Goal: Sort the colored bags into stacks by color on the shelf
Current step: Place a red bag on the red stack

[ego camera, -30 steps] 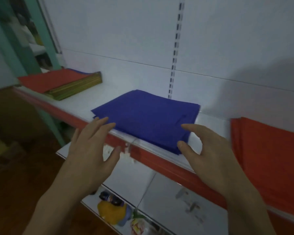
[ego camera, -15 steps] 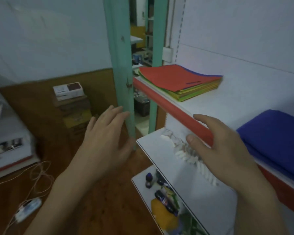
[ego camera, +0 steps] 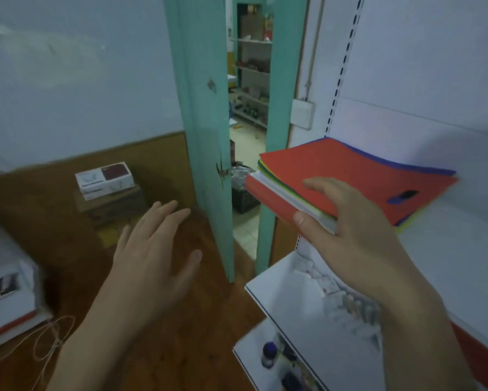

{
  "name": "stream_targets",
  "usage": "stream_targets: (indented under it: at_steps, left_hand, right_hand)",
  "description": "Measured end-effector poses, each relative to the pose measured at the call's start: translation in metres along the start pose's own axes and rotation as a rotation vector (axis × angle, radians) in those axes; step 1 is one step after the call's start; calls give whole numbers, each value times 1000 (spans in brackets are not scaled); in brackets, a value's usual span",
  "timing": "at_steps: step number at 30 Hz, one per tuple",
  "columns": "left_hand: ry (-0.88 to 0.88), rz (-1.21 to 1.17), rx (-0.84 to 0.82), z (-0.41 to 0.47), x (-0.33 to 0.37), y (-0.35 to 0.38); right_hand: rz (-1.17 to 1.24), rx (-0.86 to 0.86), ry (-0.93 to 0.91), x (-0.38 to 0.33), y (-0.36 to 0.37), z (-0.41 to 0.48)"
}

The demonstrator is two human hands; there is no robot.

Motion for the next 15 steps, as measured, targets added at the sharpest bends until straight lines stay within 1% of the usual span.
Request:
stream_targets:
  at_steps: [2, 5, 7, 10, 13, 15]
  left_hand:
    - [32, -17, -15, 31, -7, 4]
    - [118, -74, -52, 85, 4, 20]
    - [227, -129, -94, 121, 28, 39]
    - [381, -203, -170, 166, 70, 70]
    - [512, -237, -239, 199, 102, 98]
    - [567, -236, -320, 214, 118, 121]
  right_hand:
    - [-21, 30, 32, 7, 4, 20]
    - [-149, 54, 93, 33, 3, 33]
    - [-222, 120, 196, 58, -10, 32]
    - [-240, 259, 343, 85, -34, 23]
    - [-256, 281, 496, 103, -46, 13]
    - [-251, 274, 634, 116, -45, 7]
Point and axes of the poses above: each hand's wrist, its own z-axis towards the middle knuckle, its own y-axis out of the palm, x = y × z, the point moved 5 cm from there along z, towards the middle knuckle, and after that the axes turned 8 degrees about -z, right-handed, at the moved point
